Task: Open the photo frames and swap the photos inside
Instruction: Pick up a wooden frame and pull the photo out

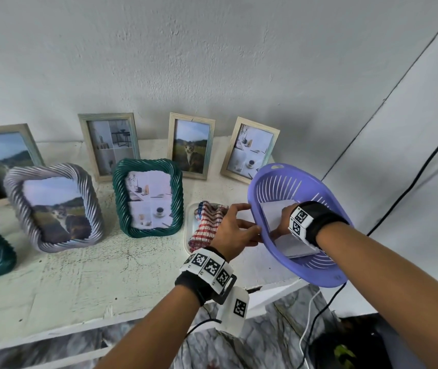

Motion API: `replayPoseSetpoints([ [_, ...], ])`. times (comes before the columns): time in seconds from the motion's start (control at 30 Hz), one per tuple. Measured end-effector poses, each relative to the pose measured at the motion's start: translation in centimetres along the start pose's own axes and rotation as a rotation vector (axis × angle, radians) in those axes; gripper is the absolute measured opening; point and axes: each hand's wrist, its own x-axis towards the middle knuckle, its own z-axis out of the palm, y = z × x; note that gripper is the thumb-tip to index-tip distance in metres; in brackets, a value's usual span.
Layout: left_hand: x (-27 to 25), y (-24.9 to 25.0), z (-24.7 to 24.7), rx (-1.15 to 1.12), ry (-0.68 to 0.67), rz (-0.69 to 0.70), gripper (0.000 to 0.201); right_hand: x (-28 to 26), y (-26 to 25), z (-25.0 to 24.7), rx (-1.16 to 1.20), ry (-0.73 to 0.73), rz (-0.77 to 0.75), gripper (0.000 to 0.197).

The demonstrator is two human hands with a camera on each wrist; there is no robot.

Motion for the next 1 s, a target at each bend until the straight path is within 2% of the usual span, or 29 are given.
replayPoseSetpoints([
  [0.07,0.0,0.0,-0.1,-0.003,-0.003,0.003,0.050,0.2,0.2,-0.7,0.043,0.000,-0.018,0.086],
  [0.17,-0.1,0.0,-0.1,-0.012,0.001,0.006,0.049,-0.3,0.9,-2.9,0.140,0.042,-0.064,0.064],
  [0.23,-0.1,0.0,-0.2,-0.015,0.020,0.015,0.048,-1.1,2.3,-4.4,0.232,0.152,-0.094,0.047],
  [0.33,0.0,-0.1,-0.7,-0.013,0.052,0.026,0.045,-2.5,5.8,-5.0,0.473,0.332,-0.062,0.039],
  [0.43,-0.1,0.0,-1.3,0.003,0.061,0.038,0.043,-3.8,9.2,-3.5,0.611,0.406,0.023,0.030],
  [0.53,-0.2,0.2,-1.8,-0.005,0.080,0.049,0.042,-4.1,11.1,-0.2,0.645,0.333,0.099,0.030],
  [0.6,-0.2,0.4,-2.1,0.016,0.087,0.060,0.042,-4.3,11.1,1.8,0.726,0.309,0.076,0.029],
  [0.77,-0.4,0.8,-2.6,0.112,0.104,0.087,0.040,-4.2,10.0,4.5,0.758,0.468,0.067,0.038],
  [0.83,-0.9,0.9,-3.1,0.253,0.112,0.127,0.039,-4.4,9.2,4.8,0.751,0.489,0.080,0.040],
  [0.87,-1.2,1.0,-3.7,0.372,0.139,0.157,0.037,-5.1,8.4,4.6,0.720,0.540,0.085,0.042],
  [0.9,-1.8,0.8,-4.3,0.500,0.187,0.188,0.033,-6.1,7.5,4.4,0.686,0.653,0.079,0.041],
  [0.97,-3.4,0.2,-6.1,0.678,0.287,0.241,0.028,-9.2,4.5,3.8,0.647,1.007,-0.003,0.029],
  [1.0,-4.2,-0.4,-7.0,0.743,0.323,0.262,0.026,-11.2,2.3,3.5,0.658,1.118,-0.102,0.024],
])
